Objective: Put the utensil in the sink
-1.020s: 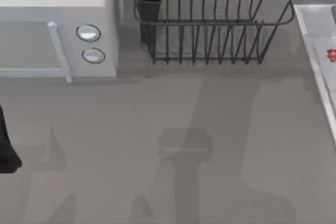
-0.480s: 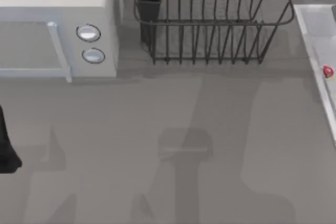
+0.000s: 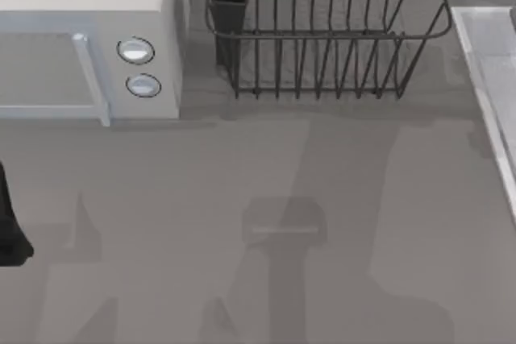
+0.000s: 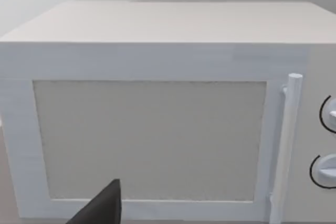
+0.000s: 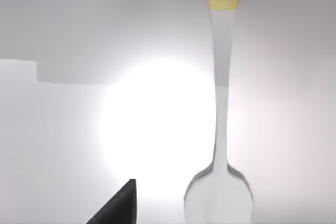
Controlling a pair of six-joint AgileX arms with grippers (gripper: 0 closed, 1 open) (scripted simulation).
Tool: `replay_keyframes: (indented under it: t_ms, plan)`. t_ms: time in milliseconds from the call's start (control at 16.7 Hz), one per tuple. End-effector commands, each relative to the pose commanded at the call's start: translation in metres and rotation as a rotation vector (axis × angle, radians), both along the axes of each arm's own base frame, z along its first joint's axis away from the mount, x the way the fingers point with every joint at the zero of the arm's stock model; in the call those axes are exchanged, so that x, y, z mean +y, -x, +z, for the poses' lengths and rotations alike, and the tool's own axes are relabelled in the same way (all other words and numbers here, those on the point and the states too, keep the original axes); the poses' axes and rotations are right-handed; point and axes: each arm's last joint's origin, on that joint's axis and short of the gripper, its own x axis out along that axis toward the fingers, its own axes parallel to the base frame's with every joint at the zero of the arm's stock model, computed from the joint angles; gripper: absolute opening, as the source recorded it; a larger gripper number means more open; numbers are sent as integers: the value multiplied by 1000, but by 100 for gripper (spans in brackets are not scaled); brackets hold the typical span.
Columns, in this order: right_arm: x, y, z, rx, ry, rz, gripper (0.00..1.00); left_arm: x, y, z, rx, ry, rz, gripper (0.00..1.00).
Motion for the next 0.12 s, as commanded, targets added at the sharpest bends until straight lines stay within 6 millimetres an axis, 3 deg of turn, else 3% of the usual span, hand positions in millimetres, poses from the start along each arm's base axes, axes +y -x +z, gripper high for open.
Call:
replay_keyframes:
  t_ms: [120]
  plan:
    - [0, 0, 0, 0, 0, 0, 100, 0, 0, 0, 0, 0, 0, 100]
